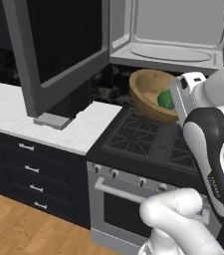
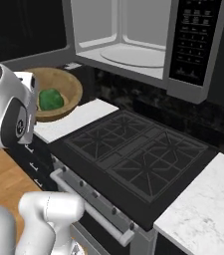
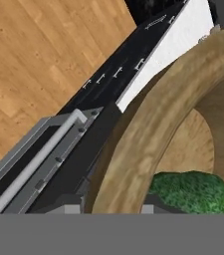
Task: Pick the broccoli from the sink and place it in the bowl. Then pick the bowl and place it in the microwave. Then close the microwave door and press the start button.
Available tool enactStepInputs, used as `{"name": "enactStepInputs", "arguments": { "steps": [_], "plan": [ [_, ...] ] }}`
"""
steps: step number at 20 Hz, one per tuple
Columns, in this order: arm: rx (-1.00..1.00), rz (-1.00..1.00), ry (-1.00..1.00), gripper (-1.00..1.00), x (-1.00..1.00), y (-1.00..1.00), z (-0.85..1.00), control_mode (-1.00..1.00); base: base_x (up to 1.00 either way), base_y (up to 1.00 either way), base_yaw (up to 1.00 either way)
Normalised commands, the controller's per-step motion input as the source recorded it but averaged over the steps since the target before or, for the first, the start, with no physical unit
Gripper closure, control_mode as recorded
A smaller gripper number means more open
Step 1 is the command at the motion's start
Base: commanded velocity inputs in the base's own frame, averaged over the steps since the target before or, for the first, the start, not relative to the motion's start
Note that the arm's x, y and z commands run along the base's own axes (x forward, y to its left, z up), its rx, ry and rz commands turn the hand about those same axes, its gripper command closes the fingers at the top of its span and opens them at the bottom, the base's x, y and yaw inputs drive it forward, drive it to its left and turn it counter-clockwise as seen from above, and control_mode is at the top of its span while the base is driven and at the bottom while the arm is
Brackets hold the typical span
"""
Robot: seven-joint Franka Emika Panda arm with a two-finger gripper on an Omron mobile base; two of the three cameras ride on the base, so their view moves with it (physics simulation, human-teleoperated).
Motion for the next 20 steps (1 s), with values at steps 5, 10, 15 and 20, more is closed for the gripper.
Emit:
{"name": "enactStepInputs", "arguments": {
  "steps": [5, 10, 15, 20],
  "plan": [
    [0.0, 0.0, 0.0, 1.0, 0.0, 0.0, 0.0, 1.0, 0.76, -0.02, 0.08],
    [0.0, 0.0, 0.0, 1.0, 0.0, 0.0, 0.0, 1.0, 0.08, -0.01, 0.02],
    [0.0, 0.0, 0.0, 1.0, 0.0, 0.0, 0.0, 1.0, 0.04, 0.04, 0.03],
    [0.0, 0.0, 0.0, 1.0, 0.0, 0.0, 0.0, 1.0, 0.0, -0.18, 0.47]
  ]
}}
